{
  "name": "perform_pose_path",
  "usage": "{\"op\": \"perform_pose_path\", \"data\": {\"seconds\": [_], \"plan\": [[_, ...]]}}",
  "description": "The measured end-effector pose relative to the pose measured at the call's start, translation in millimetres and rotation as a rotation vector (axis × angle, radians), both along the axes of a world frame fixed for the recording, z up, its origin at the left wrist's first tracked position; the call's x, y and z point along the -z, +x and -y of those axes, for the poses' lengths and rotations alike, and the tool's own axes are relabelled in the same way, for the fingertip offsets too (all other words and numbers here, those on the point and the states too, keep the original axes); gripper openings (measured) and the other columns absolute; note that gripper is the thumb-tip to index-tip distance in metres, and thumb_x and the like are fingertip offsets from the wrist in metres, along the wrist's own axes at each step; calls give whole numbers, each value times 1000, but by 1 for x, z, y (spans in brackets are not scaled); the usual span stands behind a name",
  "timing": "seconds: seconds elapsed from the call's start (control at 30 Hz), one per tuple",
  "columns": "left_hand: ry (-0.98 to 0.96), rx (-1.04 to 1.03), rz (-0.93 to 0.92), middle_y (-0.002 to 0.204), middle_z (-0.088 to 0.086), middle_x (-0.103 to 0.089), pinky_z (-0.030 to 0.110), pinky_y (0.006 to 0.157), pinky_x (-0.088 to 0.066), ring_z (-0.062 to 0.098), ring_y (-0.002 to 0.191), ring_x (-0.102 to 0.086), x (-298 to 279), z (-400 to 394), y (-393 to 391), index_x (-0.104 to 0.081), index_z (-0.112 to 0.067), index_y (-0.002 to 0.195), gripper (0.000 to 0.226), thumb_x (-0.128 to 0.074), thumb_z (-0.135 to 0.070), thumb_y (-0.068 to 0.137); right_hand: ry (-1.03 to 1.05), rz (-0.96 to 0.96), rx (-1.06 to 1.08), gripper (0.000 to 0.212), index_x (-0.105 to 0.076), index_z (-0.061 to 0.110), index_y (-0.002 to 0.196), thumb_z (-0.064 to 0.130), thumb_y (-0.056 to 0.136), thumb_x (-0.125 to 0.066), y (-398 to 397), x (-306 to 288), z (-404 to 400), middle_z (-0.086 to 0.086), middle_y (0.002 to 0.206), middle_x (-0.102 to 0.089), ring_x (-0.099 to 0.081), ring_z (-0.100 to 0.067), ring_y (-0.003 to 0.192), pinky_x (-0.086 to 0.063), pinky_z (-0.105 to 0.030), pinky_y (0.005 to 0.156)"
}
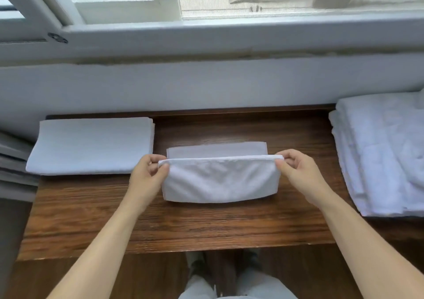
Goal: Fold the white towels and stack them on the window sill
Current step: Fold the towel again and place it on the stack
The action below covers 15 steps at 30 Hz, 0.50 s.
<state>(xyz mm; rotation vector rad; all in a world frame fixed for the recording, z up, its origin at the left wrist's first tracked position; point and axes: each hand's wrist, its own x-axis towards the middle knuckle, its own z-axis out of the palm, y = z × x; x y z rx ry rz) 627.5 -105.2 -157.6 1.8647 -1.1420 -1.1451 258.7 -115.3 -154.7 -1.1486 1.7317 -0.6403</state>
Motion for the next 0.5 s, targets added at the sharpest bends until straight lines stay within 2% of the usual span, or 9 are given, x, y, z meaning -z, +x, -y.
{"op": "perform_pose_path", "data": {"seconds": [0.13,0.23,0.3,0.37,0.5], "plan": [[14,-67,57,91,2,-69,29,73,-48,15,83,-63,36,36,-6,-54,-21,123,24,-60,-29,101,-16,-45,42,18,-68,16,118,23,103,-63,10,24,42,-2,97,-75,-68,-10,94,-50,-24,74],[49,-112,115,98,2,-66,23,70,-46,12,86,-61,59,49,-13,-51,-22,126,27,-57,-32,102,-5,-83,71,16,-66,19,118,26,104,-61,16,47,63,1,96,-71,-66,-11,93,-52,-23,75],[53,-147,144,103,3,-66,18,70,-44,12,91,-62,69,55,-18,-51,-20,127,27,-57,-31,103,14,-115,84,17,-66,20,118,28,103,-61,18,62,74,-1,99,-71,-66,-13,94,-53,-28,78],[33,-189,166,104,4,-67,18,71,-43,15,94,-63,75,59,-21,-52,-20,125,25,-58,-31,103,34,-138,101,18,-66,19,119,28,104,-60,19,72,81,-1,100,-70,-65,-13,95,-54,-31,80],[-10,-258,176,101,4,-66,20,71,-44,12,88,-62,82,65,-24,-52,-18,123,23,-57,-28,103,41,-158,126,15,-64,19,118,25,105,-60,22,82,88,1,99,-68,-65,-13,94,-51,-27,76]]}}
